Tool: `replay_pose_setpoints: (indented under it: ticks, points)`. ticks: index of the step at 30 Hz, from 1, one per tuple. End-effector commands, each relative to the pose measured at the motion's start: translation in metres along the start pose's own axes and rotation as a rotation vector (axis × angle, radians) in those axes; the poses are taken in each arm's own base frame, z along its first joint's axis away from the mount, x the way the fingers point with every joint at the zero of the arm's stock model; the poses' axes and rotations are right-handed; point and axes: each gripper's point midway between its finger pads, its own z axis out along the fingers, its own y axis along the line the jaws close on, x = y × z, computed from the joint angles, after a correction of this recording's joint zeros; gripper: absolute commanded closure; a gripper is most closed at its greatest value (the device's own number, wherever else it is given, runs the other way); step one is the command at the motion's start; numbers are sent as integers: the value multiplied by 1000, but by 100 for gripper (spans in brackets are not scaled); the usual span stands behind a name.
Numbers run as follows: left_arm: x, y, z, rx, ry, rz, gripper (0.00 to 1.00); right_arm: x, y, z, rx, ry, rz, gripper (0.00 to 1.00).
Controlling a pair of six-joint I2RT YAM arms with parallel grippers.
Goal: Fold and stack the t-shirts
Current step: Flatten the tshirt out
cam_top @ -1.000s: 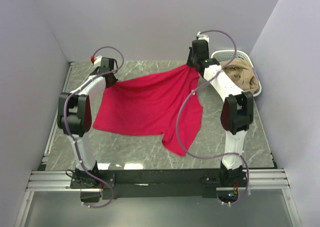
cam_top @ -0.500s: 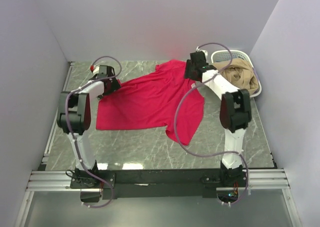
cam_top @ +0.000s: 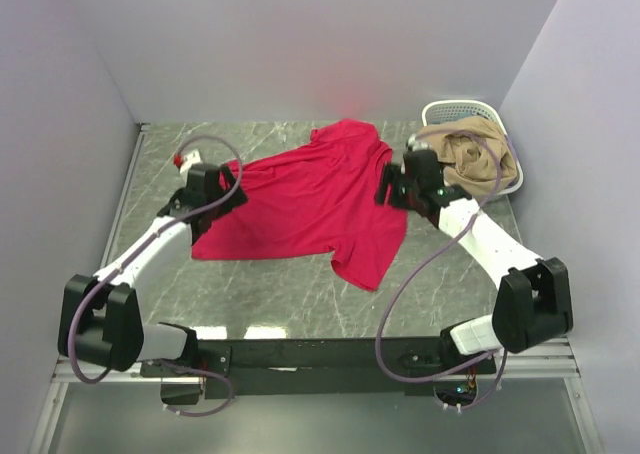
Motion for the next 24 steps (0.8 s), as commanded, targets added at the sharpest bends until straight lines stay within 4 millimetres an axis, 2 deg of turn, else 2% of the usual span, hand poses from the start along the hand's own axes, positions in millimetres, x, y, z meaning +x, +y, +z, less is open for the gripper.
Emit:
replay_pose_setpoints:
  ticks: [1, 2, 4, 7, 8, 10, 11, 13, 14, 19, 24]
  points:
    - [38, 15, -11, 40, 46, -77, 0, 29, 5, -23, -99, 7, 82, 24]
    - [50, 27, -12, 18, 59, -81, 1, 39, 1, -23, -93, 20, 96, 24]
    - [55, 33, -16, 16, 52, -100, 1, 45, 0, -30, -97, 26, 109, 24]
    - [59, 43, -18, -20, 50, -107, 1, 62, -1, -32, -110, 66, 138, 25]
    - [61, 48, -18, -42, 51, -108, 1, 74, -4, -30, -106, 93, 160, 25]
    - [63, 60, -17, -95, 38, -113, 0, 82, -3, -29, -123, 106, 176, 25]
    - [66, 65, -17, -114, 42, -110, 0, 93, -5, -27, -118, 130, 192, 26]
    - [68, 75, -16, -157, 30, -117, 1, 99, -7, -27, -121, 127, 203, 26]
    - [70, 78, -16, -168, 29, -118, 1, 108, -12, -25, -107, 143, 216, 26]
    - [72, 90, -15, -224, 16, -122, 1, 119, -16, -25, -105, 147, 226, 26]
    - [85, 108, -13, -318, 48, -111, 1, 127, -21, -27, -85, 165, 228, 26]
